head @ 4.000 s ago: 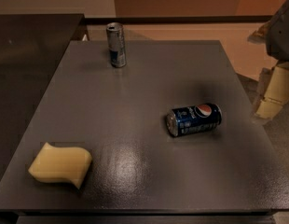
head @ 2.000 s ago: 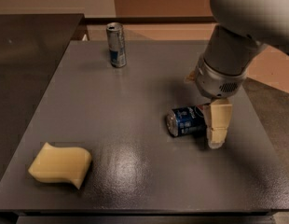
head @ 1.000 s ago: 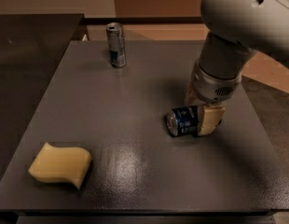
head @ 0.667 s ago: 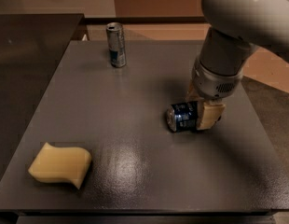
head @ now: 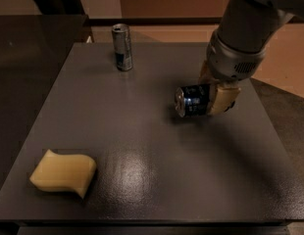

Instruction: Pick pepsi can

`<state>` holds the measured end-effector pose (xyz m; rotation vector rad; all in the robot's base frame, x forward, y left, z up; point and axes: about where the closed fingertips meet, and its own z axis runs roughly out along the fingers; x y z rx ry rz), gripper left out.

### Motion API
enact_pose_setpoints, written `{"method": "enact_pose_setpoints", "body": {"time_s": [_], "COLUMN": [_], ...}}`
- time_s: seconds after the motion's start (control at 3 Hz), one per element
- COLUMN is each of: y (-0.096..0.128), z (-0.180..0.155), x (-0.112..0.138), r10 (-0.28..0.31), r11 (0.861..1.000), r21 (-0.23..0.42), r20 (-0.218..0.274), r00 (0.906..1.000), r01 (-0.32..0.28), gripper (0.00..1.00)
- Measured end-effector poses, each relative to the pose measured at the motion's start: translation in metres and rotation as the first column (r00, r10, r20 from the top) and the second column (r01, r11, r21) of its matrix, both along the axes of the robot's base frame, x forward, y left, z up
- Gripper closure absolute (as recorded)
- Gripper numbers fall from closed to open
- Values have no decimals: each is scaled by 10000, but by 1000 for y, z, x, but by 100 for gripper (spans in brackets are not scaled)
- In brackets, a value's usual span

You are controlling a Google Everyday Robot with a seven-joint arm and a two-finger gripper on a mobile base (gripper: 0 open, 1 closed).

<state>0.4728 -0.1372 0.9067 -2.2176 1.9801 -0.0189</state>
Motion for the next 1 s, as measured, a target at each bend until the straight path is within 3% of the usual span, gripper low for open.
{"method": "enact_pose_setpoints", "body": {"time_s": [1.0], "y": [24], "z": [79], "x": [12], "r10": [447], "r11": [9895], "r21": [1319], "r20": [1121], "r00": [9927], "r01": [-595], "gripper": [100]}}
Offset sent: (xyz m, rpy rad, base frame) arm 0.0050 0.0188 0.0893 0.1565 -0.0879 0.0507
